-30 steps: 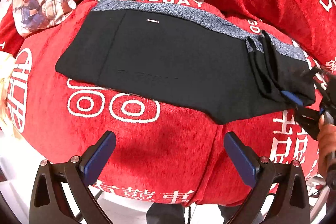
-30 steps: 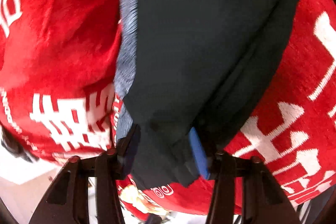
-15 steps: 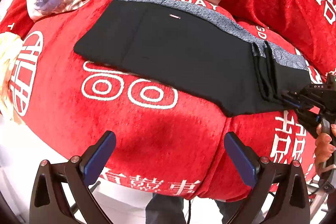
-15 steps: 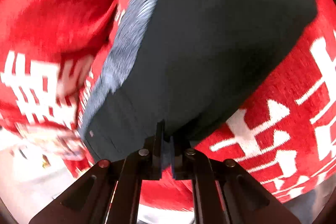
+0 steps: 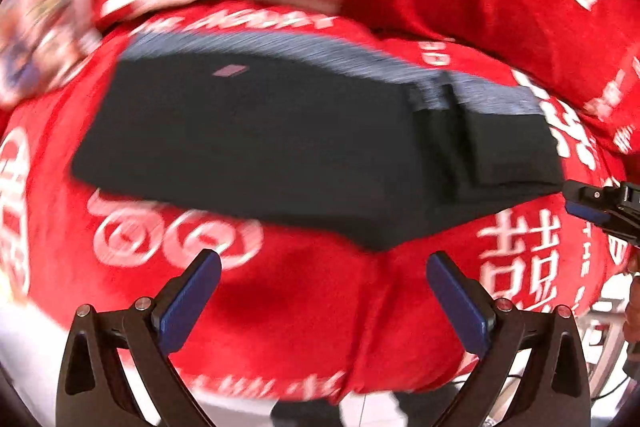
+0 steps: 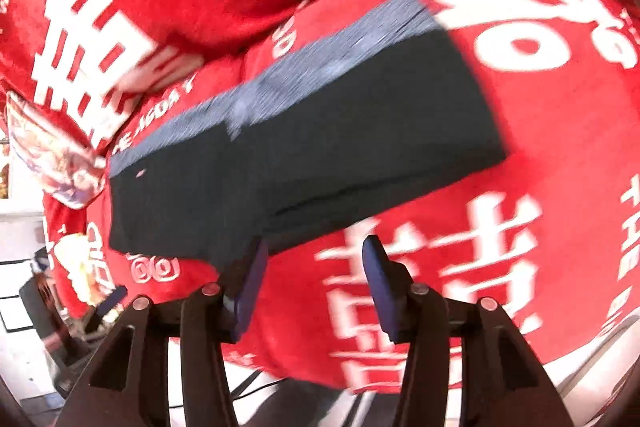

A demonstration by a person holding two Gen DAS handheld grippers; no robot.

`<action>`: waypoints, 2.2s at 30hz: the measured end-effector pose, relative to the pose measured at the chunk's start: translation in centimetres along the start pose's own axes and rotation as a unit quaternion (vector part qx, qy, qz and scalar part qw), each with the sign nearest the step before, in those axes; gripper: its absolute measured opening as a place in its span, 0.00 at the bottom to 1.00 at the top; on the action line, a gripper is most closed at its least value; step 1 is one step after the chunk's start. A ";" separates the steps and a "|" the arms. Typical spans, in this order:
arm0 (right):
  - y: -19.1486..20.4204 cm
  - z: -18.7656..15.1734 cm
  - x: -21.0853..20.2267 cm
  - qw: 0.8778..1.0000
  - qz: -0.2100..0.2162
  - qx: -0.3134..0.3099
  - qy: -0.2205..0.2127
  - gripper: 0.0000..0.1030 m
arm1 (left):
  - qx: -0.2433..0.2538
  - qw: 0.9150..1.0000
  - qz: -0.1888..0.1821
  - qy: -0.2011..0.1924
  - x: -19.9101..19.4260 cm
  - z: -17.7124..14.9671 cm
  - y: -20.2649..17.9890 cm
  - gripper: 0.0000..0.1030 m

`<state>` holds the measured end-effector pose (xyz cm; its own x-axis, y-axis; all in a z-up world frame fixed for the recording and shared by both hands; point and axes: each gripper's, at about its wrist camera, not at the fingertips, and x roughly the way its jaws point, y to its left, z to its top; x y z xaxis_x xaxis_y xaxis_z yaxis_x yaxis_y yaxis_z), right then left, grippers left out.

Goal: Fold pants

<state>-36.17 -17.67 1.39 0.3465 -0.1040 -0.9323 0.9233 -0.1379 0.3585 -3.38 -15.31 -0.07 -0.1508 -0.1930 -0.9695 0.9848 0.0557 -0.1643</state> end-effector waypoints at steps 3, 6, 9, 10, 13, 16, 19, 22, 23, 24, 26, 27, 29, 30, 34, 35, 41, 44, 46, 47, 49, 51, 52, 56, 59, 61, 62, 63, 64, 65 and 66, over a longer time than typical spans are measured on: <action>-3.0 2.3 -0.5 1.000 -0.014 0.006 -0.015 0.52 | 0.027 0.999 -0.045 -0.001 1.3 2.9 -3.8 1.00; -6.1 4.7 -0.9 0.999 -0.021 0.024 -0.022 0.52 | 0.027 0.996 -0.087 0.001 2.6 5.5 -6.8 1.00; -8.0 7.6 -1.0 0.999 -0.011 0.017 -0.032 0.55 | 0.030 0.996 -0.087 0.007 4.1 7.6 -9.0 1.00; -8.5 8.3 -0.8 0.999 -0.008 0.014 -0.031 0.55 | 0.027 0.995 -0.091 0.010 4.7 8.3 -9.6 1.00; -10.3 11.3 0.6 1.000 0.015 0.009 -0.017 0.55 | 0.010 0.996 -0.087 0.035 7.3 9.4 -10.7 1.00; -11.7 13.4 2.8 0.998 0.059 0.018 -0.004 0.55 | -0.008 0.996 -0.075 0.054 9.7 9.3 -10.9 0.96; -13.3 14.0 5.7 0.988 0.137 0.053 0.039 0.42 | -0.013 0.996 -0.055 0.071 11.2 8.2 -10.9 0.93; -13.6 12.5 5.9 0.984 0.165 0.061 0.039 0.35 | -0.002 0.996 -0.042 0.073 11.4 6.5 -11.0 0.93; -13.5 12.0 5.5 0.984 0.167 0.058 0.037 0.35 | 0.004 0.997 -0.036 0.070 11.2 6.1 -11.1 0.93; -13.4 11.6 5.1 0.984 0.164 0.054 0.036 0.35 | 0.012 0.997 -0.028 0.068 11.0 5.6 -11.3 0.93; -12.9 11.3 4.9 0.990 0.130 0.036 0.033 0.36 | 0.013 0.998 -0.016 0.065 10.7 5.2 -11.2 0.93; -12.3 11.4 4.9 0.994 0.104 0.022 0.033 0.41 | 0.007 0.998 -0.009 0.066 10.4 5.3 -11.1 0.93; -10.6 11.4 4.7 0.998 0.061 -0.007 0.028 0.42 | 0.005 0.998 0.005 0.056 9.3 5.3 -10.8 0.93; -9.7 11.4 4.5 0.999 0.042 -0.024 0.024 0.42 | 0.008 0.999 0.012 0.044 8.5 5.4 -10.7 0.93; -7.4 10.9 2.1 0.997 -0.030 -0.068 -0.021 0.42 | -0.004 0.999 0.023 0.036 6.6 5.3 -9.4 0.93; -7.3 10.6 1.3 0.997 -0.023 -0.063 -0.034 0.42 | -0.010 0.999 0.025 0.039 6.4 5.1 -8.8 0.93; -3.6 9.7 1.1 0.994 0.019 -0.103 -0.026 0.42 | -0.047 0.995 0.058 0.061 5.4 2.6 -6.1 0.93; -1.3 10.2 3.0 0.992 0.035 -0.124 -0.012 0.42 | -0.069 0.993 0.068 0.070 4.9 1.2 -5.1 0.93; 0.4 10.7 4.9 0.991 0.061 -0.123 0.000 0.42 | -0.078 0.992 0.075 0.070 4.3 0.3 -4.7 0.93; 1.6 10.5 6.5 0.989 0.070 -0.126 0.014 0.42 | -0.081 0.991 0.078 0.070 4.1 -0.1 -4.5 0.93; 3.2 9.6 9.6 0.987 0.070 -0.134 0.052 0.42 | -0.086 0.990 0.083 0.076 3.8 -0.9 -4.1 0.93; 4.2 8.3 9.5 0.986 0.058 -0.151 0.032 0.43 | -0.090 0.989 0.086 0.083 3.6 -1.6 -3.7 0.93; 4.7 7.7 9.3 0.984 0.058 -0.162 0.033 0.43 | -0.092 0.988 0.087 0.085 3.6 -1.9 -3.4 0.93; 4.7 5.2 9.0 0.981 0.078 -0.159 0.077 0.43 | -0.096 0.987 0.087 0.091 4.1 -2.1 -2.7 0.93; 4.8 3.7 8.0 0.980 0.052 -0.176 0.070 0.44 | -0.097 0.988 0.080 0.085 4.0 -1.9 -2.3 0.93; 4.7 3.1 7.7 0.982 0.048 -0.172 0.069 0.45 | -0.090 0.990 0.077 0.081 4.3 -1.4 -2.4 0.93; 4.8 3.0 7.6 0.982 0.045 -0.171 0.069 0.47 | -0.085 0.990 0.076 0.081 4.5 -1.1 -2.3 0.93; 4.8 2.7 7.4 0.982 0.041 -0.171 0.068 0.47 | -0.081 0.990 0.076 0.082 4.7 -0.9 -2.2 0.93; 4.8 2.4 7.3 0.983 0.035 -0.171 0.065 0.47 | -0.078 0.990 0.077 0.084 4.8 -0.8 -2.1 0.93; 4.8 2.0 7.2 0.983 0.028 -0.170 0.059 0.47 | -0.076 0.991 0.075 0.086 4.7 -0.8 -1.9 0.93; 4.9 1.9 7.2 0.984 0.022 -0.168 0.056 0.47 | -0.076 0.991 0.072 0.085 4.5 -0.7 -1.6 0.93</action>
<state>-29.48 -20.92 -3.45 0.3860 0.0085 -0.9225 0.9035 0.1987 0.3798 -5.70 -15.58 -4.28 -0.0350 -0.0060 -0.9994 0.9749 0.2200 -0.0355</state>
